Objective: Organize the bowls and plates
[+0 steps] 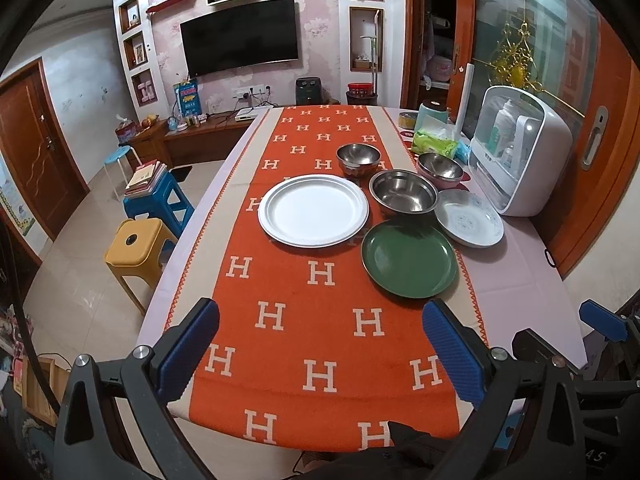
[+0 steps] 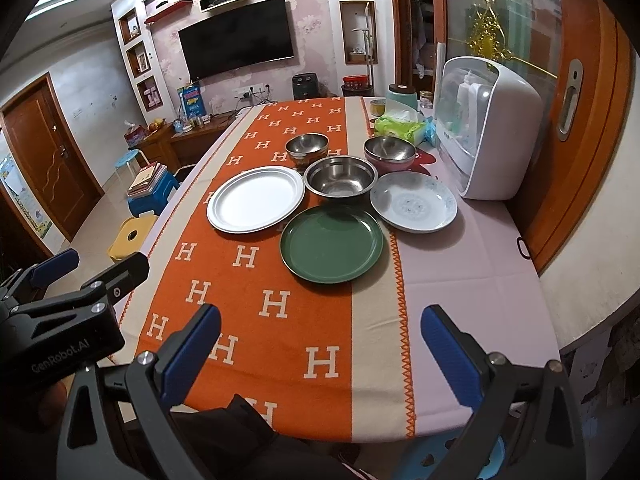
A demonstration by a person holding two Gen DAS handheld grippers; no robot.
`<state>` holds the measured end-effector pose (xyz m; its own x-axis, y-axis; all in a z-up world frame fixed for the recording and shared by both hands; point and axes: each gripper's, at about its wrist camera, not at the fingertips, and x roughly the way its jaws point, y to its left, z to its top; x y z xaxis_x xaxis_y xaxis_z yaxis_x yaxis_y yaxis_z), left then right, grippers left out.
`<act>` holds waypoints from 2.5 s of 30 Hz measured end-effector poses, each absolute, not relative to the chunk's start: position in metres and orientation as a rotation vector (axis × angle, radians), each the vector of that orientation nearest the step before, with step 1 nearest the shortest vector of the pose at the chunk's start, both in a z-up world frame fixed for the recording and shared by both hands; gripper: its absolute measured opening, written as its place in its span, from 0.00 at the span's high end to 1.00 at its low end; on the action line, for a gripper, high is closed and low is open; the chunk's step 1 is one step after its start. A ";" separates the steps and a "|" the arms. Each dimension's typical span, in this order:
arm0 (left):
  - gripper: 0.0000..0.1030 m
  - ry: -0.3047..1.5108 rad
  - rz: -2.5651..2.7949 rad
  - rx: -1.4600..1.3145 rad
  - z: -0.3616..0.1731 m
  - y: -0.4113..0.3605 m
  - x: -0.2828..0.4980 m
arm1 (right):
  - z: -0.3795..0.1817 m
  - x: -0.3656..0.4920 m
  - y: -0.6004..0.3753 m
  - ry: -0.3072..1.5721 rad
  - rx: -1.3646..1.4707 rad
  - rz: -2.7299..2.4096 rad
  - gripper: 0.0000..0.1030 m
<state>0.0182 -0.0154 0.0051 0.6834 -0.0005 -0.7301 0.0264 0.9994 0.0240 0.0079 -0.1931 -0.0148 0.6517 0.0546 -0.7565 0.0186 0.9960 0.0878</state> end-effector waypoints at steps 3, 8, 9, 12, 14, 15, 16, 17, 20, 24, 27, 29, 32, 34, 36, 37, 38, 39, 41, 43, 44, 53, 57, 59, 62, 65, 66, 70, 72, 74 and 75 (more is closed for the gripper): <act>0.03 0.820 -0.006 0.029 0.002 -0.022 0.014 | -0.016 0.008 -0.198 0.863 0.090 0.033 0.02; 0.03 0.825 0.012 0.010 -0.003 -0.029 0.007 | -0.019 0.006 -0.204 0.871 0.082 0.054 0.02; 0.03 0.826 0.015 0.006 -0.004 -0.030 0.005 | -0.020 0.006 -0.206 0.872 0.078 0.059 0.02; 0.03 0.824 0.022 -0.006 -0.006 -0.036 0.000 | -0.020 0.003 -0.210 0.874 0.070 0.071 0.02; 0.03 0.825 0.025 -0.015 -0.007 -0.039 -0.003 | -0.020 0.001 -0.215 0.876 0.068 0.077 0.02; 0.03 0.824 0.028 -0.018 -0.007 -0.042 -0.005 | -0.021 0.000 -0.217 0.879 0.066 0.081 0.02; 0.03 0.824 0.031 -0.019 -0.008 -0.044 -0.007 | -0.022 -0.001 -0.219 0.881 0.066 0.085 0.02; 0.03 0.825 0.033 -0.019 -0.009 -0.047 -0.009 | -0.022 -0.002 -0.222 0.883 0.067 0.088 0.02; 0.03 0.831 0.040 -0.037 -0.012 -0.050 -0.014 | -0.025 -0.004 -0.226 0.893 0.064 0.100 0.02; 0.03 0.829 0.043 -0.051 -0.010 -0.056 -0.018 | -0.025 -0.007 -0.231 0.902 0.055 0.117 0.02; 0.02 0.831 0.042 -0.061 -0.010 -0.057 -0.019 | -0.027 -0.006 -0.234 0.909 0.058 0.127 0.02; 0.02 0.836 0.046 -0.064 -0.011 -0.057 -0.019 | -0.027 -0.005 -0.235 0.912 0.058 0.132 0.02; 0.02 0.844 0.043 -0.069 -0.012 -0.057 -0.018 | -0.028 -0.004 -0.235 0.918 0.056 0.135 0.02; 0.02 0.848 0.039 -0.076 -0.012 -0.054 -0.017 | -0.028 -0.002 -0.234 0.921 0.054 0.134 0.02; 0.02 0.846 0.033 -0.077 -0.013 -0.054 -0.014 | -0.028 0.000 -0.232 0.921 0.053 0.131 0.02; 0.02 0.847 0.030 -0.078 -0.013 -0.052 -0.012 | -0.029 -0.001 -0.233 0.921 0.055 0.133 0.02; 0.02 0.846 0.025 -0.079 -0.014 -0.051 -0.010 | -0.029 0.000 -0.232 0.920 0.055 0.130 0.02; 0.02 0.845 0.021 -0.079 -0.014 -0.049 -0.006 | -0.029 0.002 -0.231 0.919 0.056 0.127 0.02; 0.02 0.848 0.017 -0.080 -0.015 -0.044 0.000 | -0.029 0.009 -0.227 0.922 0.056 0.124 0.02; 0.02 0.855 0.016 -0.089 -0.016 -0.037 0.006 | -0.029 0.017 -0.221 0.926 0.052 0.125 0.02; 0.02 0.858 0.017 -0.094 -0.017 -0.033 0.010 | -0.029 0.020 -0.217 0.927 0.050 0.126 0.02; 0.02 0.892 0.024 -0.112 -0.022 0.013 0.049 | -0.027 0.056 -0.181 0.922 0.069 0.141 0.02; 0.02 0.904 0.027 -0.112 -0.025 0.037 0.066 | -0.028 0.074 -0.161 0.923 0.077 0.163 0.02; 0.02 0.920 0.021 -0.107 -0.027 0.047 0.076 | -0.027 0.081 -0.153 0.917 0.085 0.168 0.02; 0.02 0.945 0.007 -0.100 -0.030 0.063 0.092 | -0.026 0.092 -0.142 0.894 0.107 0.175 0.02; 0.02 0.959 0.004 -0.080 -0.031 0.078 0.111 | -0.028 0.105 -0.133 0.880 0.137 0.173 0.02; 0.02 0.965 0.000 -0.067 -0.032 0.082 0.119 | -0.029 0.111 -0.130 0.883 0.150 0.168 0.02; 0.02 0.984 -0.026 -0.019 -0.033 0.098 0.148 | -0.036 0.133 -0.122 0.881 0.199 0.151 0.02; 0.02 1.000 -0.047 -0.006 -0.035 0.106 0.164 | -0.038 0.147 -0.118 0.876 0.209 0.123 0.02; 0.02 1.014 -0.062 0.004 -0.038 0.112 0.181 | -0.040 0.158 -0.115 0.867 0.219 0.099 0.02; 0.02 1.023 -0.070 0.007 -0.039 0.116 0.190 | -0.041 0.166 -0.115 0.862 0.222 0.086 0.02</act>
<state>0.1896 0.1156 -0.0394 0.5190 -0.0548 -0.8530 0.0612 0.9978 -0.0268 0.1656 -0.1145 -0.0414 0.6492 0.1642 -0.7427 0.0148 0.9735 0.2281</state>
